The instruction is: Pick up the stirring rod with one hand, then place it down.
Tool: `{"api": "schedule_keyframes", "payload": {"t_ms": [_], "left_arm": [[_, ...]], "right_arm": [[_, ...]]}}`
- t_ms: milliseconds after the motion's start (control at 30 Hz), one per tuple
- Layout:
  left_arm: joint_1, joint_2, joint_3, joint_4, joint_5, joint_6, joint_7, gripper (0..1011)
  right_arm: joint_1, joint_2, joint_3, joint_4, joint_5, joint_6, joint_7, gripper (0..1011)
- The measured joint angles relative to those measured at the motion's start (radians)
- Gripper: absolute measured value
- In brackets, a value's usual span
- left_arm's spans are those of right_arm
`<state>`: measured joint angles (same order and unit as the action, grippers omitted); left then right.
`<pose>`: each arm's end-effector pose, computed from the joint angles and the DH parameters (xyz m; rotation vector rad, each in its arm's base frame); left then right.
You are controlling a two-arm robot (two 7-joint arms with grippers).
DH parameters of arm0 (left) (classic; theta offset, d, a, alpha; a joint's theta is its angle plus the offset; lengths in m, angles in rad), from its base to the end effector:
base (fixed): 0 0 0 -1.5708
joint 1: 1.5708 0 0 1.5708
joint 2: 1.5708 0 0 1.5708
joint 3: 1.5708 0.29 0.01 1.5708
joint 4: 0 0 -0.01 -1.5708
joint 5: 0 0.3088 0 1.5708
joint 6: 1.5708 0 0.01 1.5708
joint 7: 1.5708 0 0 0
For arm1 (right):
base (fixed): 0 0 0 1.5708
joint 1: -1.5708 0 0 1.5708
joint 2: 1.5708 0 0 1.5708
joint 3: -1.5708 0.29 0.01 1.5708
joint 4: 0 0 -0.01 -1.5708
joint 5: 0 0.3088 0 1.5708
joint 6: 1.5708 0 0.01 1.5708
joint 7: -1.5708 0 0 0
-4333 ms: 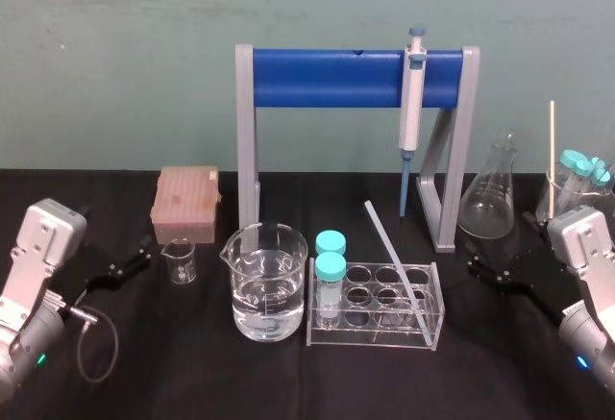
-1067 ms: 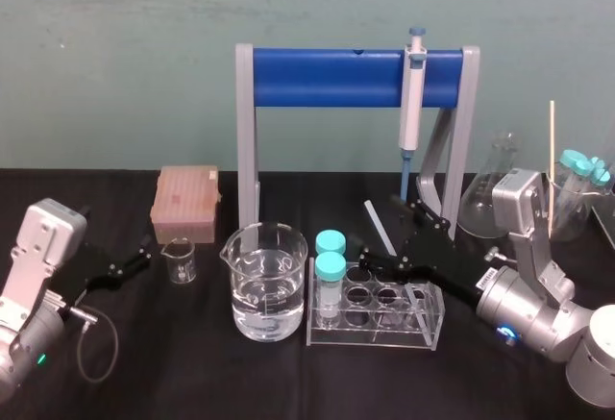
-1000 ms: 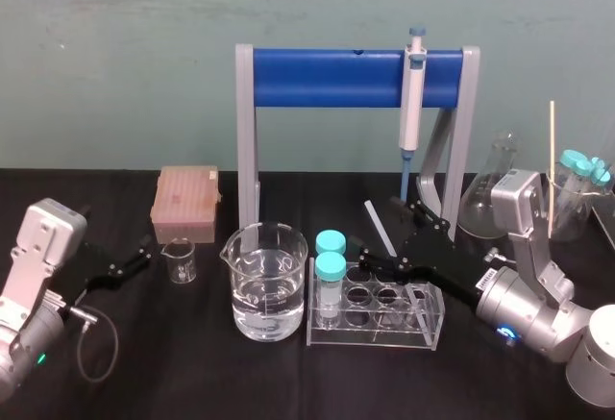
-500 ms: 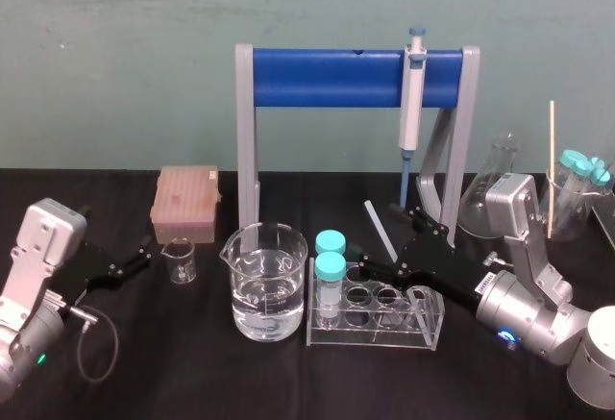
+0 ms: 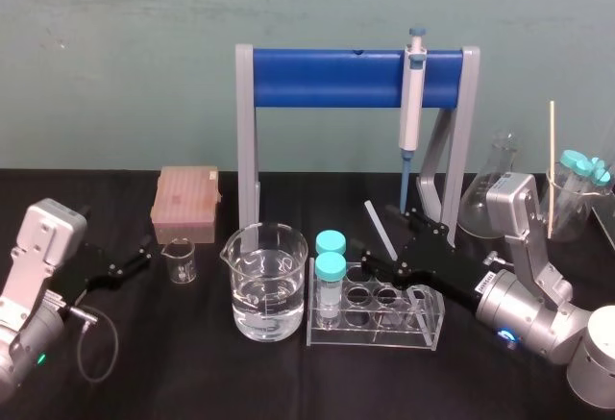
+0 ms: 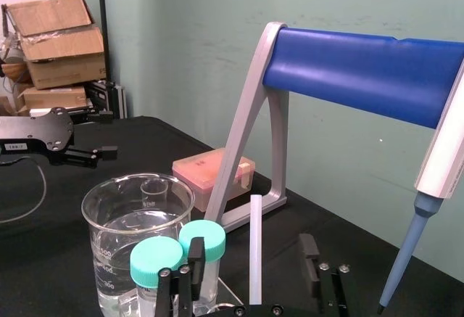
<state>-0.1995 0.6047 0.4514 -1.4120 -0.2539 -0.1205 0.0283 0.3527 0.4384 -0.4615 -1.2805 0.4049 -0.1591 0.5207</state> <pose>0.3581 0.0827 -0.3023 0.3045 -0.2850 1.2480 0.4053 -0.0397 -0.2893 -0.0819 -0.1179 -0.7603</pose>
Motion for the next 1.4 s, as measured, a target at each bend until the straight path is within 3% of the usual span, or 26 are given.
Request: {"api": "schedule_keyframes", "payload": {"t_ms": [200,667,833,1267,1400], "left_arm": [[0.000,0.000,0.000,0.000,0.000,0.000,0.000,1000],[0.000,0.000,0.000,0.000,0.000,0.000,0.000,1000],[0.000,0.000,0.000,0.000,0.000,0.000,0.000,1000],[0.000,0.000,0.000,0.000,0.000,0.000,0.000,1000],[0.000,0.000,0.000,0.000,0.000,0.000,0.000,1000]], "right_arm": [[0.000,0.000,-0.001,0.000,0.001,-0.001,0.000,707],[0.000,0.001,-0.001,0.000,0.001,-0.001,-0.001,222],[0.000,0.001,-0.001,0.000,0.002,-0.001,-0.001,92],[0.000,0.001,-0.001,0.000,0.001,-0.001,-0.001,69],[-0.001,-0.006,0.018,-0.004,0.002,-0.013,0.001,69]]}}
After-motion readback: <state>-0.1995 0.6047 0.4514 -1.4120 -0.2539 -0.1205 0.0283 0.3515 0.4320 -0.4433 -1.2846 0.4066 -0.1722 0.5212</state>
